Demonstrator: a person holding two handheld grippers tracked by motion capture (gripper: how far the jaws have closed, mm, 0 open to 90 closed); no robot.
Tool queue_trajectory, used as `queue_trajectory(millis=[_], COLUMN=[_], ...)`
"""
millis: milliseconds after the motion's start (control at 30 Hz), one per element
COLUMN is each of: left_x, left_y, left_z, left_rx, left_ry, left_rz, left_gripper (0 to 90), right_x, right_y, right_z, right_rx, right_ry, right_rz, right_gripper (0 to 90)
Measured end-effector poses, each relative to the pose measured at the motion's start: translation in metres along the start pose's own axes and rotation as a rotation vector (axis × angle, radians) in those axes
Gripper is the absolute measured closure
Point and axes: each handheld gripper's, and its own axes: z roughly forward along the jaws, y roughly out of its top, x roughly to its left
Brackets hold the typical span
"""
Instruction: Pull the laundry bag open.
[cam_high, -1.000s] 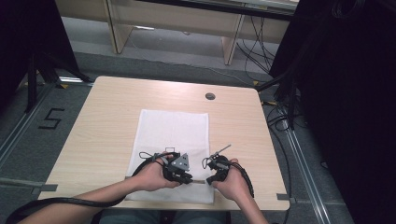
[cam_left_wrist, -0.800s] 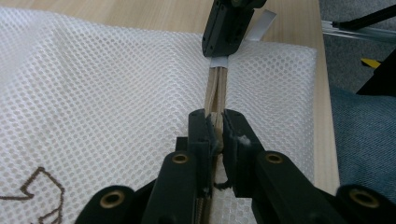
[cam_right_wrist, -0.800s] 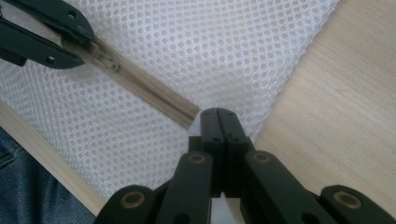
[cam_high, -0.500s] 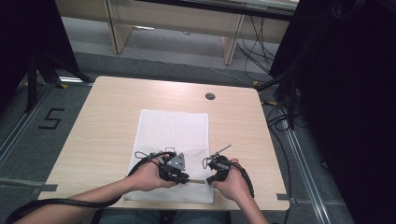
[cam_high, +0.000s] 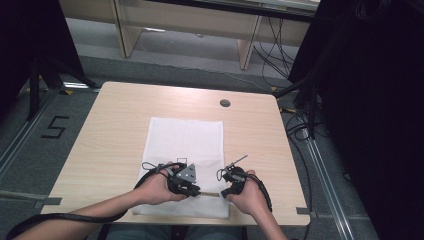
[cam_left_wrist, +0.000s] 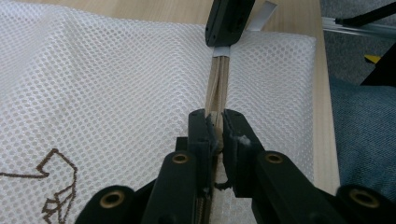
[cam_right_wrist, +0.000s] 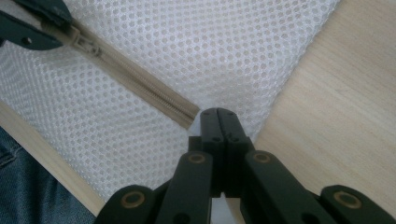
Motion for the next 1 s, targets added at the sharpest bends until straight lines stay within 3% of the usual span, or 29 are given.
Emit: queue_trajectory(millis=[133, 300, 367, 567, 600, 867, 1000], left_x=[-0.0012, -0.0007, -0.0002, -0.0001, -0.0007, 0.0004, -0.0006], left_y=[-0.0006, -0.0006, -0.0015, -0.0026, -0.0030, -0.0039, -0.0042], left_z=[0.0001, -0.0008, -0.0011, -0.0025, -0.0028, -0.0034, -0.0040], left_rx=[0.000, 0.010, -0.001, 0.000, 0.000, 0.003, 0.004], left_ry=[-0.001, 0.004, -0.003, 0.004, 0.002, -0.008, 0.007], left_rz=[-0.015, 0.002, -0.012, 0.005, -0.012, 0.000, 0.002], left_gripper=[81.7, 81.8, 81.8, 81.7, 81.7, 81.8, 81.8], right_x=[0.0001, 0.0005, 0.0000, 0.0002, 0.0000, -0.0001, -0.0002], right_y=[0.0001, -0.0002, -0.0001, -0.0001, -0.0002, -0.0003, -0.0003], right_z=[-0.0001, -0.0002, 0.0000, -0.0001, 0.0000, 0.0000, 0.0000], right_rx=[0.001, 0.001, 0.000, 0.001, -0.001, -0.002, -0.002], right_ry=[-0.001, -0.002, 0.000, -0.002, 0.000, 0.001, 0.001], right_rz=[0.000, 0.004, -0.001, 0.000, -0.003, -0.003, -0.003], right_gripper=[90.0, 90.0, 90.0, 90.0, 90.0, 90.0, 90.0])
